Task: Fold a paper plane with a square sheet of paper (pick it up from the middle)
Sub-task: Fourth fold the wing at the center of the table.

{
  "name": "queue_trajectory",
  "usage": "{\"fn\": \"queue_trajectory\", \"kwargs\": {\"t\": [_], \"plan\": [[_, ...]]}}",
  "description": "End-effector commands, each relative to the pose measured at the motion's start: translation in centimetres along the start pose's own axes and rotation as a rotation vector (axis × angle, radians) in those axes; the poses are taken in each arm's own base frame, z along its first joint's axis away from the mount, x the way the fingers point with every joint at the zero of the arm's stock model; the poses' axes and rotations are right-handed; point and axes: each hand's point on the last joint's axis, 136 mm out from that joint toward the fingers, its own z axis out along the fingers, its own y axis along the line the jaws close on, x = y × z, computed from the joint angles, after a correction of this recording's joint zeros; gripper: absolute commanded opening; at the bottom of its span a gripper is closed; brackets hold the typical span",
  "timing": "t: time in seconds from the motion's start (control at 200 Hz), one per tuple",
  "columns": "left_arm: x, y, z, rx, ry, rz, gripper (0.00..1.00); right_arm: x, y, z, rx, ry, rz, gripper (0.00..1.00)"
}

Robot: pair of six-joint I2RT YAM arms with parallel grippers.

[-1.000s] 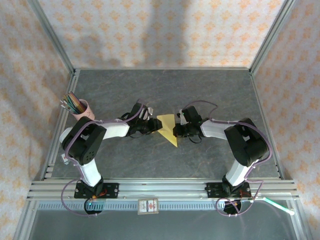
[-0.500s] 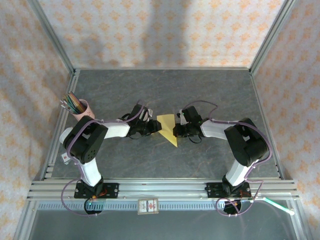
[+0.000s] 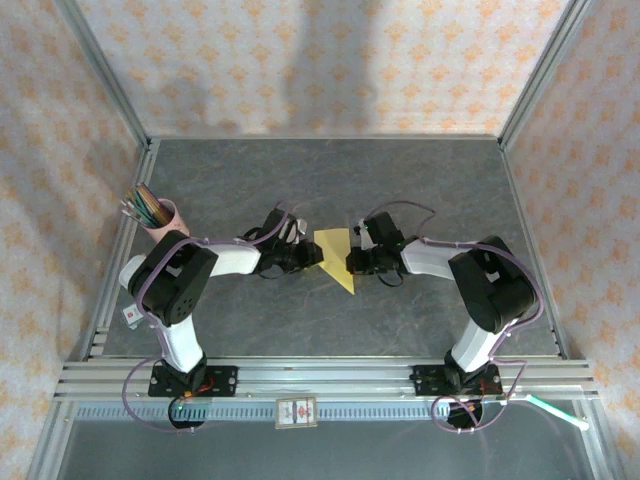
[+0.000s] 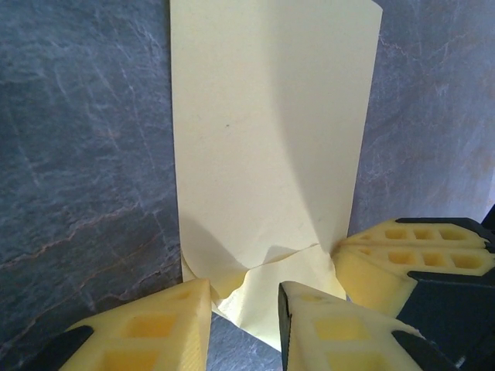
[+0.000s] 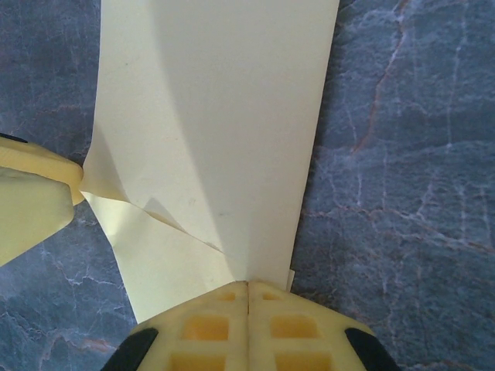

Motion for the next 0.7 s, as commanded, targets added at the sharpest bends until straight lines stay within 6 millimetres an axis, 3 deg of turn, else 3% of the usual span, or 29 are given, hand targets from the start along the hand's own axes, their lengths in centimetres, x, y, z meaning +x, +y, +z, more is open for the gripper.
{"fn": "queue_trajectory", "kwargs": {"t": [0.0, 0.465, 0.696], "plan": [[-0.4, -1.2, 0.3, 0.039, 0.002, 0.040, 0.29, 2.0, -2.5, 0.6, 0.090, 0.052, 0.019, 0.05], [-0.2, 1.0, 0.4, -0.028, -0.010, 0.050, 0.26, 2.1, -2.6, 0.7, 0.094, 0.055, 0.020, 0.05], [0.2, 0.5, 0.5, 0.023, 0.006, 0.030, 0.29, 2.1, -2.6, 0.7, 0.095, 0.056, 0.020, 0.05]]}}
